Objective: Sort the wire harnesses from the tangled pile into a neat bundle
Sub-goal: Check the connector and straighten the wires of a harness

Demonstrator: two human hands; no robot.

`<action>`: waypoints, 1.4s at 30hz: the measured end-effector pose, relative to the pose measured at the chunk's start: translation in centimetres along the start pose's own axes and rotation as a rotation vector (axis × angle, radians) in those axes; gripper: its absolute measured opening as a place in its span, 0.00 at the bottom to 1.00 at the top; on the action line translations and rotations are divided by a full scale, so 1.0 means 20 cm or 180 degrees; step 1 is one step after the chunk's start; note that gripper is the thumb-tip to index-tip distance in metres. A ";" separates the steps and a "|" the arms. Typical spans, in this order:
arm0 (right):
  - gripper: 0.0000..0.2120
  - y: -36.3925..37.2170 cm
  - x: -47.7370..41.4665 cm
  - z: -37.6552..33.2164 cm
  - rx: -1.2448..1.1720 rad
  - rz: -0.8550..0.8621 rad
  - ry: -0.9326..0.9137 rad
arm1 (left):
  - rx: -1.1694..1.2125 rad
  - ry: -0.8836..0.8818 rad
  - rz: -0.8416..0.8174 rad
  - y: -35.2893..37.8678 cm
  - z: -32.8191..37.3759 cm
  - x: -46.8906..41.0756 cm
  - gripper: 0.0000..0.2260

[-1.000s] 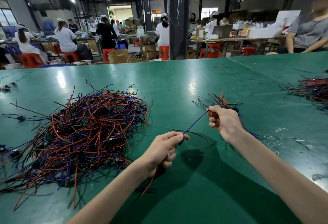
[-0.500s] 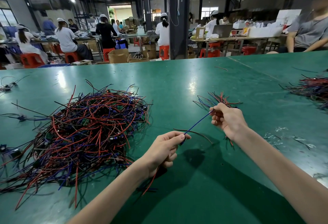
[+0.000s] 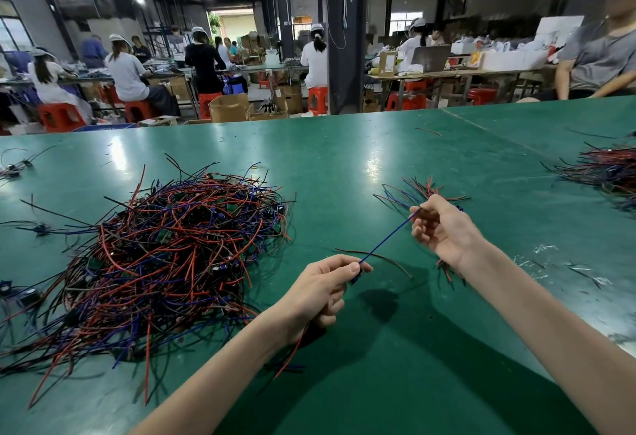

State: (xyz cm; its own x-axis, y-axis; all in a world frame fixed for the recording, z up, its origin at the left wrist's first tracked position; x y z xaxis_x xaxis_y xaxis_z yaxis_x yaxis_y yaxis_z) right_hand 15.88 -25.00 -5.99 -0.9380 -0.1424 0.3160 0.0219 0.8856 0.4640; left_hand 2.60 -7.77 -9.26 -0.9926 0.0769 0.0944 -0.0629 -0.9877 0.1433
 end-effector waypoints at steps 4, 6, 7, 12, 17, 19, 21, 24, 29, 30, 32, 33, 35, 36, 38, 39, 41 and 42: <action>0.11 -0.01 0.01 0.01 -0.0424 -0.0186 0.0562 | 0.0007 -0.0005 -0.0021 0.00 0.00 0.00 0.08; 0.11 -0.01 0.01 0.02 -0.0727 -0.0255 0.0883 | -0.0004 -0.0011 -0.0055 0.00 0.00 0.01 0.08; 0.11 -0.01 0.01 0.03 -0.0861 -0.0260 0.1004 | -0.0006 -0.0014 -0.0084 0.01 0.01 0.01 0.08; 0.11 0.00 0.03 0.04 -0.1332 -0.0293 0.1364 | 0.0081 -0.0024 -0.0250 0.02 0.02 0.02 0.08; 0.10 0.01 0.05 0.04 -0.1479 -0.0322 0.1513 | 0.0189 -0.0033 -0.0369 0.02 0.03 0.03 0.09; 0.10 0.02 0.06 0.05 -0.1512 -0.0351 0.1583 | 0.0206 -0.0019 -0.0442 0.02 0.04 0.04 0.09; 0.10 0.02 0.06 0.05 -0.1540 -0.0383 0.1639 | 0.0183 -0.0002 -0.0526 0.03 0.05 0.04 0.09; 0.09 0.03 0.07 0.06 -0.1451 -0.0445 0.1579 | 0.0189 0.0027 -0.0580 0.03 0.06 0.04 0.09; 0.21 0.08 0.09 0.13 -0.0077 -0.0791 0.0929 | 0.0458 0.0136 -0.0210 0.00 0.06 0.01 0.09; 0.24 0.10 0.11 0.16 0.0181 -0.0961 0.0868 | 0.0522 0.0147 -0.0107 -0.01 0.06 0.01 0.09; 0.24 0.15 0.17 0.24 0.0699 -0.1357 0.0748 | 0.0665 0.0149 0.0050 -0.02 0.06 0.00 0.08; 0.23 0.18 0.19 0.28 0.0940 -0.1532 0.0645 | 0.0689 0.0141 0.0106 -0.03 0.06 -0.01 0.08; 0.21 0.21 0.24 0.35 0.1282 -0.1792 0.0361 | 0.0622 0.0125 0.0194 -0.04 0.05 -0.01 0.10; 0.20 0.22 0.25 0.37 0.1343 -0.1841 0.0237 | 0.0580 0.0123 0.0209 -0.04 0.05 -0.01 0.11; 0.18 0.21 0.27 0.37 0.1343 -0.1769 0.0082 | 0.0522 0.0112 0.0141 -0.05 0.05 0.00 0.12; 0.17 0.20 0.26 0.36 0.1338 -0.1697 0.0023 | 0.0488 0.0093 0.0070 -0.04 0.06 0.00 0.13; 0.14 0.18 0.24 0.34 0.1356 -0.1572 -0.0092 | 0.0413 0.0027 -0.0070 -0.03 0.06 0.01 0.16; 0.12 0.18 0.23 0.33 0.1377 -0.1527 -0.0156 | 0.0411 -0.0010 -0.0100 -0.02 0.06 0.02 0.15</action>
State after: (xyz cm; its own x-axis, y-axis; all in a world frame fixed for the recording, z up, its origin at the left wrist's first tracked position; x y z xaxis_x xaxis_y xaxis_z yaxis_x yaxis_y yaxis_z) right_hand 9.30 -19.60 -8.32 -0.8239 -0.5553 0.1136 -0.5354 0.8282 0.1657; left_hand 2.44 -7.24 -8.11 -0.9899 0.1083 0.0910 -0.0799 -0.9590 0.2718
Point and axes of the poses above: each hand's wrist, its own x-axis away from the middle knuckle, its own y-axis out of the palm, z = x × y, the point moved 2 cm from there along -x, towards the middle knuckle, and after that the axes turned 4 degrees about y, right-handed, at the moved point
